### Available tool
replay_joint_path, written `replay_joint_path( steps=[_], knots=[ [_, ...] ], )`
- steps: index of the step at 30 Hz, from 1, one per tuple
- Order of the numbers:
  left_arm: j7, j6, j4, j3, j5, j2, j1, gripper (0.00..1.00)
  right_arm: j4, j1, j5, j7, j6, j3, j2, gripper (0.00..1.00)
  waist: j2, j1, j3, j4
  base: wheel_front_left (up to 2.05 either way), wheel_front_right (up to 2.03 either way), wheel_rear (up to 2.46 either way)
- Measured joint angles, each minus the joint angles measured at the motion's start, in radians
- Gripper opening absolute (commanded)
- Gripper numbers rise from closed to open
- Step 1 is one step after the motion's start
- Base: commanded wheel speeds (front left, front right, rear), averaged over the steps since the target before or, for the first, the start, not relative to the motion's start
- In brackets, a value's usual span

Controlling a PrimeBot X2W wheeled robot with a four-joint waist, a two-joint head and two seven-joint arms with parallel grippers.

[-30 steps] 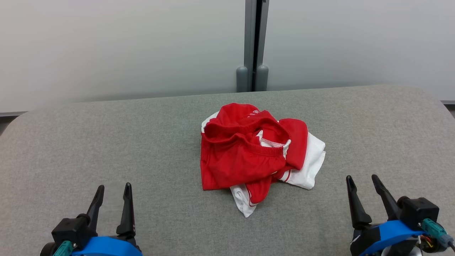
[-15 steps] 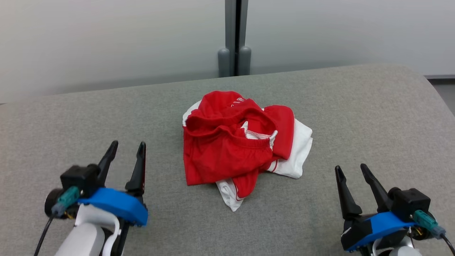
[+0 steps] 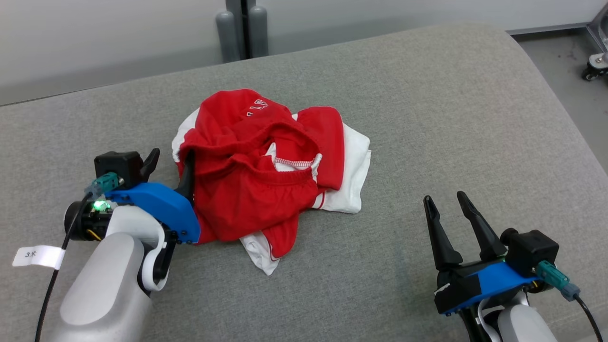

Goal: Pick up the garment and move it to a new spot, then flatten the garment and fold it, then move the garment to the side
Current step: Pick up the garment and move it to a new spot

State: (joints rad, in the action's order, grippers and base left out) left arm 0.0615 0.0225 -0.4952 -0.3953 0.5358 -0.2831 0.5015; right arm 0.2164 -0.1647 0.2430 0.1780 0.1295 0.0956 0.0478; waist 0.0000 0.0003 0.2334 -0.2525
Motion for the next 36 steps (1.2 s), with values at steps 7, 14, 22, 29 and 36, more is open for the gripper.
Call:
replay_joint_path(
  steps=[7,14,22,29,36],
  knots=[
    [0.016,0.050,-0.097,0.026,0.011,0.011,0.042,0.55,0.035,-0.020,0.021,0.025,0.000,0.024,0.000,1.00,0.0000,-0.0001,0.022,-0.034,0.00,0.00,0.00],
    [-0.053,0.035,-0.074,0.051,0.040,0.035,0.073,0.00,0.055,-0.024,0.024,0.037,0.000,0.015,0.000,1.00,0.0000,-0.0001,0.002,-0.005,0.00,0.00,0.00],
    [-0.051,0.009,0.164,0.042,0.033,0.005,0.140,0.00,0.049,-0.020,0.022,0.039,0.000,0.016,0.000,1.00,0.0000,-0.0002,-0.070,0.101,0.00,0.00,0.00],
    [0.119,0.001,0.364,0.019,-0.025,-0.109,0.266,0.00,0.023,0.014,0.010,0.015,0.000,0.017,0.000,1.00,0.0000,-0.0005,-0.134,0.218,0.00,0.00,0.00],
    [0.210,0.003,0.413,0.065,-0.044,-0.224,0.354,0.00,-0.018,0.025,0.009,-0.004,0.000,0.040,0.000,1.00,0.0000,-0.0004,-0.140,0.305,0.00,0.00,0.00]
  ],
)
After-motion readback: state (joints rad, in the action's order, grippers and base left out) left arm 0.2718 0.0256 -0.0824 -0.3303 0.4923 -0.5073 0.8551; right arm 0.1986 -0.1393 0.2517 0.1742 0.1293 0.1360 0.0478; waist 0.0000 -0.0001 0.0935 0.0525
